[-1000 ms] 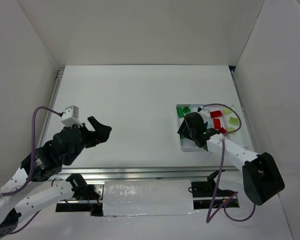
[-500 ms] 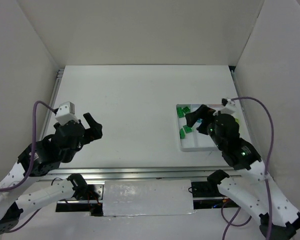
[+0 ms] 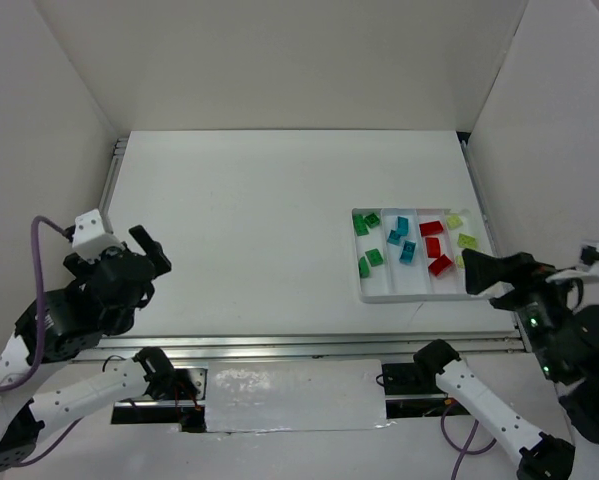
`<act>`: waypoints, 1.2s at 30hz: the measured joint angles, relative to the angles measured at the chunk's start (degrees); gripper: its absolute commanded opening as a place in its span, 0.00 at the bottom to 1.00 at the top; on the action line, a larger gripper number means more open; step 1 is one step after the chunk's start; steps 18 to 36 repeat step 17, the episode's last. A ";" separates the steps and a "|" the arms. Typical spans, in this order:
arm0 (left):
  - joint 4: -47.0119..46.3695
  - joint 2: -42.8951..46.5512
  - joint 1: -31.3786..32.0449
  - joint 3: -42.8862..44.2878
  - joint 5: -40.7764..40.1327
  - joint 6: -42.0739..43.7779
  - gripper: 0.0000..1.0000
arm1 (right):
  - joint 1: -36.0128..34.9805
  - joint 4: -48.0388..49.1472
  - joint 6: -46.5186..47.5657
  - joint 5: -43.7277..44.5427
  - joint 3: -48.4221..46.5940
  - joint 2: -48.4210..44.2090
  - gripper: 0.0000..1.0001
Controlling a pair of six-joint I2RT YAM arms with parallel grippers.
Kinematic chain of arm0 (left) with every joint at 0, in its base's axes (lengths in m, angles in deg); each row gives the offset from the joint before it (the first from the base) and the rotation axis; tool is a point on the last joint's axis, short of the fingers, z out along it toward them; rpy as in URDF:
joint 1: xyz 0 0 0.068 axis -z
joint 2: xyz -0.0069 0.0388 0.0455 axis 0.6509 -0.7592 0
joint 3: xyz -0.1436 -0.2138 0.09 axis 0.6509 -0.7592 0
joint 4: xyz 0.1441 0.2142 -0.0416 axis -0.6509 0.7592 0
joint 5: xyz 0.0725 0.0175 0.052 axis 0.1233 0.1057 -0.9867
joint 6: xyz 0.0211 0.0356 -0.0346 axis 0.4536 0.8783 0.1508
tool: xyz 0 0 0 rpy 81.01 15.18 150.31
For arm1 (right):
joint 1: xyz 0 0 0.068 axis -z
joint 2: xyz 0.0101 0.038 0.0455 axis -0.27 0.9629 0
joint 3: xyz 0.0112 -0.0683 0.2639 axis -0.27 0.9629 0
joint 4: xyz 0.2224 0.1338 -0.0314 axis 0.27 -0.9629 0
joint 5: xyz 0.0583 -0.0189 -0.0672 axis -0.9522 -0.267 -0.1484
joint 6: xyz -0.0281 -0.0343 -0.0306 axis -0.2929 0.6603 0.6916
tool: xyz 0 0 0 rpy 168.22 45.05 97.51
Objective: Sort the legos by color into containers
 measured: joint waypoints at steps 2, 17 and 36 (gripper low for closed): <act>-1.42 3.32 0.00 -1.75 -0.98 0.44 0.99 | -0.24 -2.12 1.57 1.51 -3.04 -2.10 1.00; -4.20 17.33 -0.11 -4.83 -2.45 2.19 1.00 | -0.61 -6.49 3.41 4.85 -2.40 -8.66 1.00; -4.20 17.33 -0.11 -4.83 -2.45 2.19 1.00 | -0.61 -6.49 3.41 4.85 -2.40 -8.66 1.00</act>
